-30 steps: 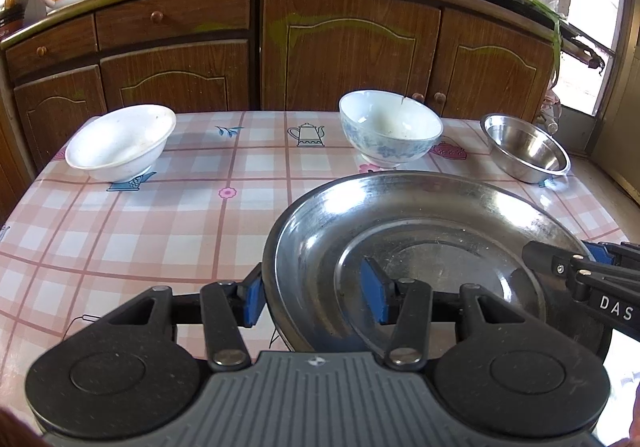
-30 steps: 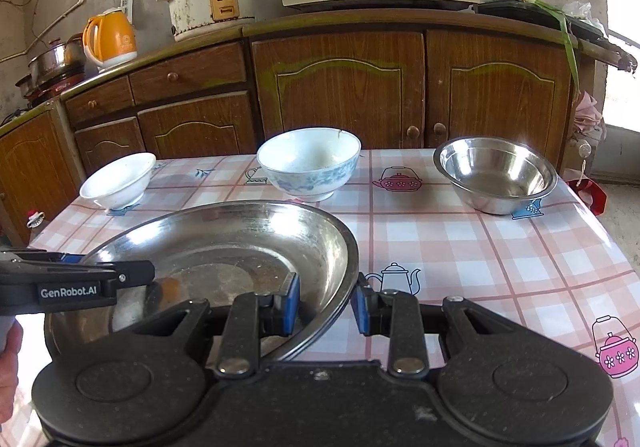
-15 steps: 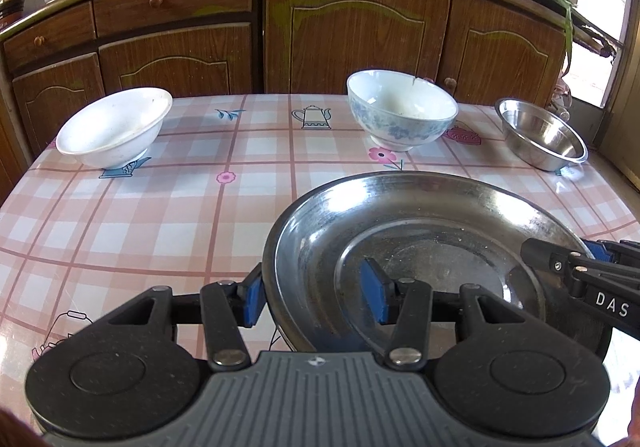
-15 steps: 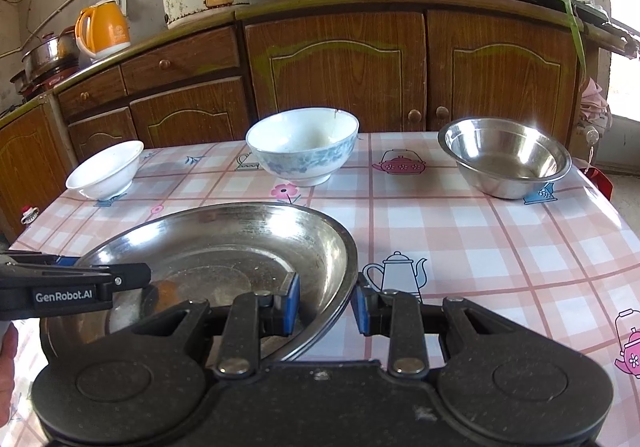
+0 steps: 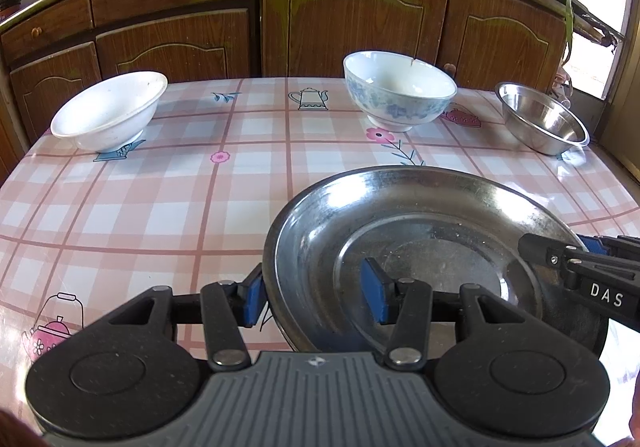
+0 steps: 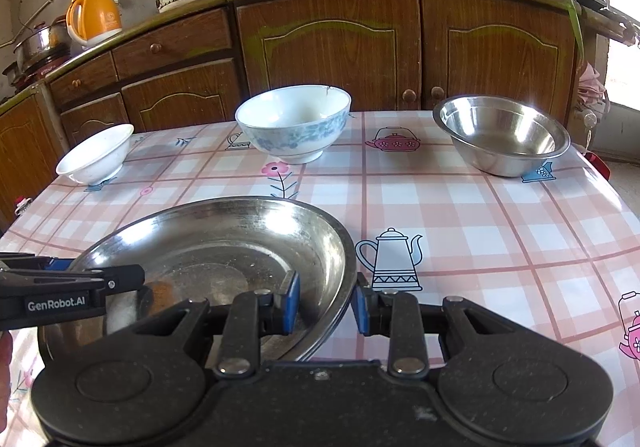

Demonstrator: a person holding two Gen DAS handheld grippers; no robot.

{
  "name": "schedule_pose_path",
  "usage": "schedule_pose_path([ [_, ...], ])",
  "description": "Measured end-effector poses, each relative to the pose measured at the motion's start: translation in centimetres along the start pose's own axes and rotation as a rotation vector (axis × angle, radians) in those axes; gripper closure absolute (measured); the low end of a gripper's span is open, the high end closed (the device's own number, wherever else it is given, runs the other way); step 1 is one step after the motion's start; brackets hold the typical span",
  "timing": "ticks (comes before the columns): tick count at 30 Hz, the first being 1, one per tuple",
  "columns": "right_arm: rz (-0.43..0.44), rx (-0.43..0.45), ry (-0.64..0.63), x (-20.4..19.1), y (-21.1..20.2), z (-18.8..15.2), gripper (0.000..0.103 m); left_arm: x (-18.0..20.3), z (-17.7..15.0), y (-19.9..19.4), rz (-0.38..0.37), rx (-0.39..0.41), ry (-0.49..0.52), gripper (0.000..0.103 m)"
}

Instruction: Organize plates and bowls

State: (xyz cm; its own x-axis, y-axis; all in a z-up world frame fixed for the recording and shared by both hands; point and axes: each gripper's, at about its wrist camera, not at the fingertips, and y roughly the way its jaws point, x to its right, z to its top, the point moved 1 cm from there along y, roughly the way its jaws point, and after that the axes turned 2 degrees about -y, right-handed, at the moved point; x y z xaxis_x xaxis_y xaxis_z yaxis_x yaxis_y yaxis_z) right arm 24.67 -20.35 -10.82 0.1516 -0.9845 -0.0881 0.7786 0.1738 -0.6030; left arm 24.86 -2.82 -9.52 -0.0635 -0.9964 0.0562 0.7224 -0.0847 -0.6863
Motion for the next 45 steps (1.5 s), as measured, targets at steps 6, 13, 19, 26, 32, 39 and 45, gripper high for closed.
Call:
schedule_pose_path([
  [6, 0.002, -0.026, 0.018, 0.3, 0.2, -0.3, 0.067, 0.1, -0.4, 0.2, -0.005, -0.027, -0.005, 0.054],
  [13, -0.003, -0.048, 0.026, 0.5, 0.2, -0.5, 0.067, 0.5, -0.8, 0.3, 0.009, -0.055, 0.024, 0.054],
  [19, 0.005, -0.060, 0.037, 0.7, 0.1, -0.6, 0.067, 0.6, -0.7, 0.0, 0.018, -0.063, 0.032, 0.054],
  [26, -0.012, -0.017, 0.026, 0.8, -1.1, -0.1, 0.062, 0.9, -0.5, -0.9, 0.034, -0.040, 0.050, 0.053],
  [32, -0.022, 0.009, 0.044, 1.5, -2.5, 0.2, 0.052, 1.1, -0.3, -2.3, 0.055, -0.023, 0.055, 0.044],
  [39, -0.058, 0.068, 0.104, 3.7, -5.3, 2.1, 0.038, 2.4, 1.8, -4.9, 0.007, 0.018, 0.048, 0.041],
  [45, -0.095, 0.134, 0.166, 7.5, -7.8, 5.0, 0.030, 6.4, 5.3, -6.7, -0.078, 0.061, 0.060, 0.035],
])
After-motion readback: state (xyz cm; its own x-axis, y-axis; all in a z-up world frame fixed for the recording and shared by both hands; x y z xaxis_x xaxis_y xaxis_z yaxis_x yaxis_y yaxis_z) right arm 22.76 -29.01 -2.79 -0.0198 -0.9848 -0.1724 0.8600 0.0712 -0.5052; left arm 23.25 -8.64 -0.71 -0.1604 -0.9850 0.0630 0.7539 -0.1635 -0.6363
